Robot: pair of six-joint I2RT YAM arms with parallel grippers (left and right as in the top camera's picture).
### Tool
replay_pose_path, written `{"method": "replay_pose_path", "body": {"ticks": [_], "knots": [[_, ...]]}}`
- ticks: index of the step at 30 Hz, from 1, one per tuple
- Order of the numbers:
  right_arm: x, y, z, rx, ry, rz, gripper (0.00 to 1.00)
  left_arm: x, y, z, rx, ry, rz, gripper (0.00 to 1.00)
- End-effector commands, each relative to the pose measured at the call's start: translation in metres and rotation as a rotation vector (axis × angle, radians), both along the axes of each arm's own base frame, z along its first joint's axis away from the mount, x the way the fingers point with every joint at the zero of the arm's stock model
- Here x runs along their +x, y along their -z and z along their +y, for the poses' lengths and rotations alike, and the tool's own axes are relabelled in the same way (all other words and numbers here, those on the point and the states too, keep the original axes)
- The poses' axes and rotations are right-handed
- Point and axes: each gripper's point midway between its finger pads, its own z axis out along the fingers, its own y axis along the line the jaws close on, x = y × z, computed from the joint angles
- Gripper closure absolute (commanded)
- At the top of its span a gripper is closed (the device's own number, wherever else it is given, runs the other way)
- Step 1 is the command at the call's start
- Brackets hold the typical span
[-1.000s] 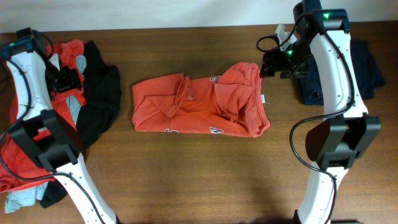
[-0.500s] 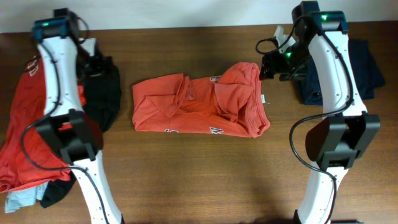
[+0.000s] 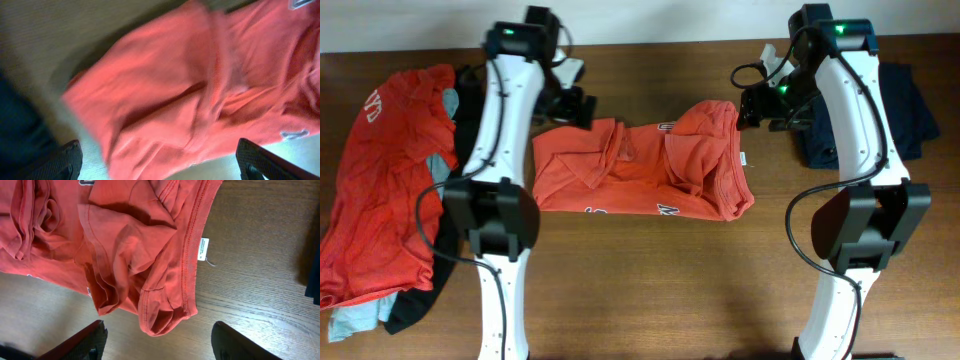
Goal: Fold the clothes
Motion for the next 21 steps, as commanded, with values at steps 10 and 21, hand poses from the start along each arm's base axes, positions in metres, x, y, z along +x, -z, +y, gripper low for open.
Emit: {"method": "replay_pose_path", "body": {"ticks": [10,21], "knots": [[-0.001,-0.008,-0.001,0.005,-0.004,-0.021,0.28,-0.011,0.060,-0.068,0.108,-0.034,0.000,0.03],[-0.009,-0.008,-0.001,0.002,-0.029,0.002,0.28,-0.018,0.078,-0.061,0.283,-0.135,-0.035,0.04]]}}
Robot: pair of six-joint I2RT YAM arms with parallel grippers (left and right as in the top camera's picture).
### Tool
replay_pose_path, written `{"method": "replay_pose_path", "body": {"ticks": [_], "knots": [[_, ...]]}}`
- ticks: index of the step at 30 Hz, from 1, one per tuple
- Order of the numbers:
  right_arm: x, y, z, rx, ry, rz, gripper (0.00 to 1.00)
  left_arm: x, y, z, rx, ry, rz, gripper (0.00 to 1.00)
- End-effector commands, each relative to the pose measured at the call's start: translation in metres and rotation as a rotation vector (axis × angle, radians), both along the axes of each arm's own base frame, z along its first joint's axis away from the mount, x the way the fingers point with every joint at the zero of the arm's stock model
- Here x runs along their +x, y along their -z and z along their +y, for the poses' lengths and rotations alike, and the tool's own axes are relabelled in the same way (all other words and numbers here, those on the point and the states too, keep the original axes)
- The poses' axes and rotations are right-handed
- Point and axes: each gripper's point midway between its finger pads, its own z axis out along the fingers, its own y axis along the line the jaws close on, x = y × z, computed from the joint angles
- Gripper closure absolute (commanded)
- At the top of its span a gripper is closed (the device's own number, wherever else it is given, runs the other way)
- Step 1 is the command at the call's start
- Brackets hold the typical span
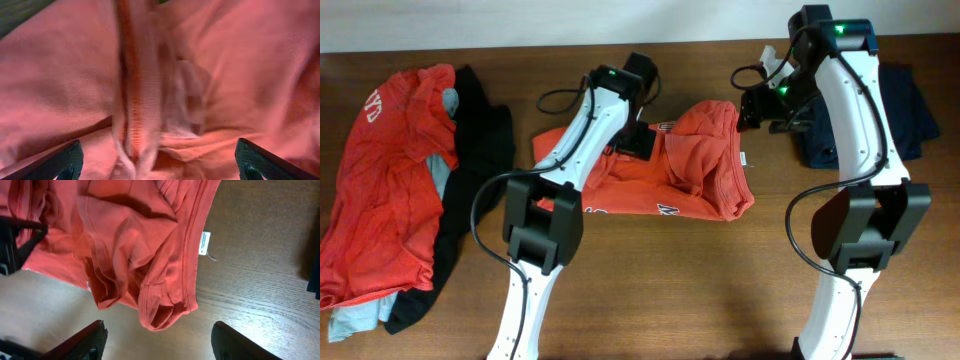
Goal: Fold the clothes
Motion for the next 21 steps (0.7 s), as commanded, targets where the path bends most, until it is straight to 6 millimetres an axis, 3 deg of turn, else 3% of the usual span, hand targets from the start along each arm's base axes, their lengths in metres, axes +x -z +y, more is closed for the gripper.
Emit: {"method": "replay_pose_path", "body": {"ticks": [1,6,13,16,21], "knots": [[-0.004,-0.008,-0.001,0.003,-0.018,-0.016,0.28,0.009,0.004,0.031,0.071,-0.110,-0.023,0.06],[-0.004,-0.008,-0.001,0.004,-0.018,-0.016,0.28,0.008,0.009,0.034,0.074,-0.114,-0.009,0.22],[-0.004,-0.008,-0.001,0.003,-0.018,-0.017,0.28,0.003,0.034,0.028,0.080,-0.102,0.037,0.23],[-0.003,-0.008,-0.001,0.002,-0.025,-0.022,0.28,0.003,0.036,0.023,0.049,-0.098,0.042,0.24],[-0.003,-0.008,-0.001,0.003,-0.032,-0.025,0.28,0.001,0.037,0.015,0.010,-0.094,0.055,0.46]]}}
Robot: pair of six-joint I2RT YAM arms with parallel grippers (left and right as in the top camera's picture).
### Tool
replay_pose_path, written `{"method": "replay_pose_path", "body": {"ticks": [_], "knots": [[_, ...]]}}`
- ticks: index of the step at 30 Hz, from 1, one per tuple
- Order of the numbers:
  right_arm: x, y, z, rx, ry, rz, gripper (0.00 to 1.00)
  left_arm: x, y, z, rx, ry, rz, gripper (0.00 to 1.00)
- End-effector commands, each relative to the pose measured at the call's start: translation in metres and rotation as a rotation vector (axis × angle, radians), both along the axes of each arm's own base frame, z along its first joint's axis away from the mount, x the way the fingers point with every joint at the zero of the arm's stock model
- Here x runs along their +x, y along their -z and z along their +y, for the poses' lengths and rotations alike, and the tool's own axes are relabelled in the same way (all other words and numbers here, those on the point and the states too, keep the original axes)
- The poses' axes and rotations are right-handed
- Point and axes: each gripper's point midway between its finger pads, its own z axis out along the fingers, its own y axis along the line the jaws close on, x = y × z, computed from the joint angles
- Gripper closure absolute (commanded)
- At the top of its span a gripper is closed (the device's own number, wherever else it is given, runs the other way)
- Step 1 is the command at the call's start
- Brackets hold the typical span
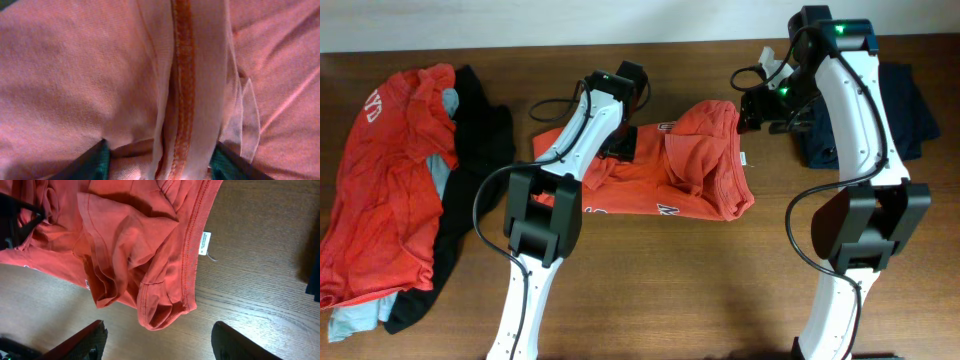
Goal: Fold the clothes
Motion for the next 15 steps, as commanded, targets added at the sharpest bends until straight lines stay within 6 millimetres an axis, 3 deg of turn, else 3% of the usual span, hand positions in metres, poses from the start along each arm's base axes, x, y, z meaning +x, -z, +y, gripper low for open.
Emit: {"method": "replay_pose_path", "body": {"ticks": [1,3,9,15], "knots": [[-0.001,-0.008,-0.001,0.004,-0.010,-0.024,0.28,-0.003,0.004,-0.007,-0.036,-0.002,0.019,0.56],[-0.001,-0.008,-0.001,0.004,-0.010,-0.027,0.28,-0.003,0.004,-0.007,-0.034,-0.002,0.017,0.70],[0.000,-0.009,-0.001,0.004,-0.010,-0.030,0.28,-0.001,-0.007,-0.004,-0.034,-0.005,0.013,0.89],[0.000,-0.009,-0.001,0.004,-0.011,-0.031,0.28,0.004,-0.045,-0.008,-0.046,0.021,-0.015,0.96]]}}
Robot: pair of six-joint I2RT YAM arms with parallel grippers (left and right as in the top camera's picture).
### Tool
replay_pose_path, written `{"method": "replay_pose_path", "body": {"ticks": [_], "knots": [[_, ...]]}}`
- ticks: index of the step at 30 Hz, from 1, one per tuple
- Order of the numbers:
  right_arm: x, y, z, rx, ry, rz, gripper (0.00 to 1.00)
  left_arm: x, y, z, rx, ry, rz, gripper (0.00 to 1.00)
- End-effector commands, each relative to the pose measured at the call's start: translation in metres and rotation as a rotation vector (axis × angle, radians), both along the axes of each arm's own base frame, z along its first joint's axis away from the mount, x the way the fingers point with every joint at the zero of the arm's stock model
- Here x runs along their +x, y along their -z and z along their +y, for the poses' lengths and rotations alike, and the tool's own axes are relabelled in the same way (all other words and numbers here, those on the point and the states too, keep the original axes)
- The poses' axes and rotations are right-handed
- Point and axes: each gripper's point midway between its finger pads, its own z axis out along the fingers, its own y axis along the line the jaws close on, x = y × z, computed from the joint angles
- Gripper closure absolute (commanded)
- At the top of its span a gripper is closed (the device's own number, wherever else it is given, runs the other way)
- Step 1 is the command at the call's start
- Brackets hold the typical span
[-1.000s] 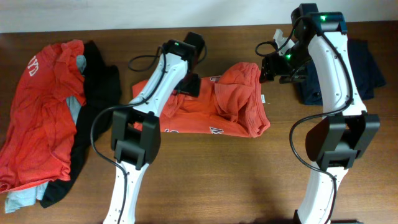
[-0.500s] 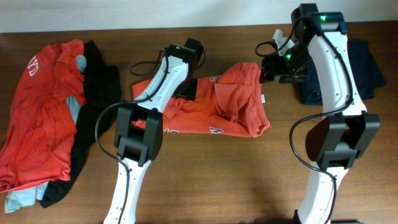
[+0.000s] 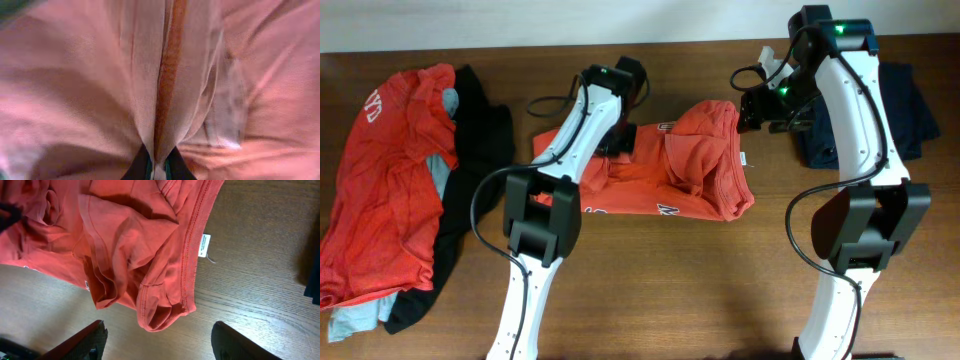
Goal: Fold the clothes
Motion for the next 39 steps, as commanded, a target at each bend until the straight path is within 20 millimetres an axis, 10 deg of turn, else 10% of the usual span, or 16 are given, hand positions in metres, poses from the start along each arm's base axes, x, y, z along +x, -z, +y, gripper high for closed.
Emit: {"method": "replay_pose_path", "body": {"ticks": [1,27,29,32,39], "knots": [[-0.001,-0.008,-0.001,0.005,-0.003,-0.022,0.28,0.010,-0.030,-0.008,-0.034,0.020,-0.050,0.96],[-0.001,-0.008,-0.001,0.005,-0.003,-0.024,0.28,-0.036,-0.031,-0.091,-0.138,0.164,0.023,0.95],[-0.001,-0.008,-0.001,0.005,-0.003,-0.024,0.28,-0.035,-0.027,-0.092,-0.144,0.164,0.020,0.78],[-0.001,-0.009,-0.001,0.005,-0.003,-0.025,0.28,-0.033,-0.022,-0.094,-0.148,0.165,0.018,0.27],[-0.001,-0.009,-0.001,0.005,-0.003,-0.025,0.28,-0.021,-0.034,-0.087,-0.161,0.163,-0.020,0.01]]}}
